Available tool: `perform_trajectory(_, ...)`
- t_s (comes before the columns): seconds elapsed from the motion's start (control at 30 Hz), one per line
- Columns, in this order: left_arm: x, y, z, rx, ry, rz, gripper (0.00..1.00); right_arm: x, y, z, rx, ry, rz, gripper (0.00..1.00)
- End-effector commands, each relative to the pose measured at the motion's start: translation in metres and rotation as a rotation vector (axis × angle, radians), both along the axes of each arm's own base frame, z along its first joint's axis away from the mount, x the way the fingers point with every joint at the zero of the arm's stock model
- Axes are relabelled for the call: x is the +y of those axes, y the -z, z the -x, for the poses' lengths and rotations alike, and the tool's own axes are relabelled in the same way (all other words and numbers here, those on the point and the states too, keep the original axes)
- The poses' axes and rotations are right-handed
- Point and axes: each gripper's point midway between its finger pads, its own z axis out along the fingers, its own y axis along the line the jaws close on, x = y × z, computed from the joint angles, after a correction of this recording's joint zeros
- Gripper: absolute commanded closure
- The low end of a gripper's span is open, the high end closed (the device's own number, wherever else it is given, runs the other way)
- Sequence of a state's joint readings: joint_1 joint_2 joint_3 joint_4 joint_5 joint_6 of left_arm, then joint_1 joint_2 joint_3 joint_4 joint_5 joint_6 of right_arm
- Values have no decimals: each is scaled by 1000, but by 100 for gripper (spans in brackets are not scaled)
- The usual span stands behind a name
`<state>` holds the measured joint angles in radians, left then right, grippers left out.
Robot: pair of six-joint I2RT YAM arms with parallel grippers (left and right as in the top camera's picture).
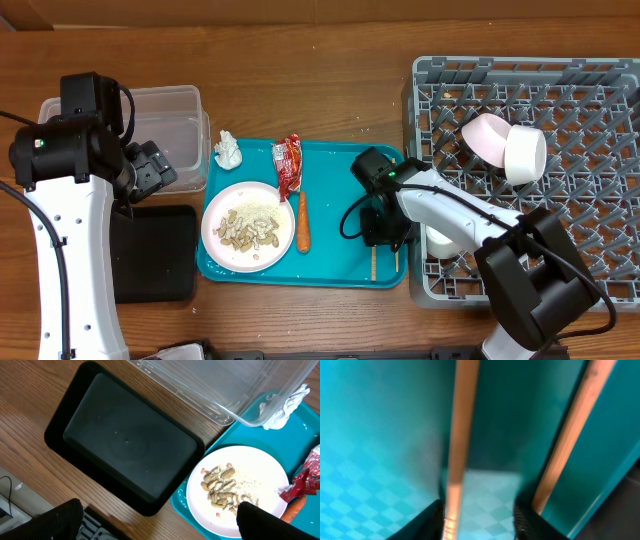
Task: Sort waste into correct bins and load items into the dishwasher
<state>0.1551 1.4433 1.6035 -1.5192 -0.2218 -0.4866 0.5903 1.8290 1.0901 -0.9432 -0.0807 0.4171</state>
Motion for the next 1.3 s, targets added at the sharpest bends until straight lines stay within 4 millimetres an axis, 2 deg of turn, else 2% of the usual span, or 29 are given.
perform_trajectory(0.0, 4, -8, 0, -18, 14, -29, 0, -5, 9, -3, -19, -30, 37, 75)
perform_trajectory(0.07, 4, -8, 0, -18, 14, -29, 0, -7, 9, -6, -33, -31, 52, 91)
perform_trajectory(0.1, 4, -8, 0, -18, 14, -29, 0, -7, 9, -6, -35, -32, 54, 94)
perform_trajectory(0.2, 4, -8, 0, -18, 14, -29, 0, -5, 3, -10, -40, -45, 49, 96)
perform_trajectory(0.3, 4, -8, 0, -18, 14, -29, 0, -2, -11, -16, -46, -61, 54, 96)
perform_trajectory(0.47, 4, -8, 0, -18, 14, -29, 0, 6, -55, -34, -115, -74, 48, 96)
perform_trajectory(0.57, 4, -8, 0, -18, 14, -29, 0, 15, -91, -48, -205, -92, -7, 96)
perform_trajectory(0.6, 4, -8, 0, -18, 14, -29, 0, 17, -109, -55, -260, -88, -31, 96)
perform_trajectory(0.67, 4, -8, 0, -18, 14, -29, 0, 2, -125, -64, -331, -58, 8, 96)
perform_trajectory(0.73, 4, -8, 0, -18, 14, -29, 0, -23, -134, -75, -387, 13, 90, 96)
perform_trajectory(0.83, 5, -8, 0, -18, 14, -29, 0, -62, -137, -89, -419, 92, 195, 96)
perform_trajectory(0.9, 4, -8, 0, -18, 14, -29, 0, -79, -138, -99, -428, 146, 201, 96)
perform_trajectory(0.93, 4, -8, 0, -18, 14, -29, 0, -84, -138, -106, -437, 157, 180, 96)
perform_trajectory(1.07, 4, -8, 0, -18, 14, -29, 0, -81, -141, -128, -472, 110, 53, 96)
perform_trajectory(1.27, 4, -8, 0, -18, 14, -29, 0, -96, -140, -142, -505, 131, 74, 96)
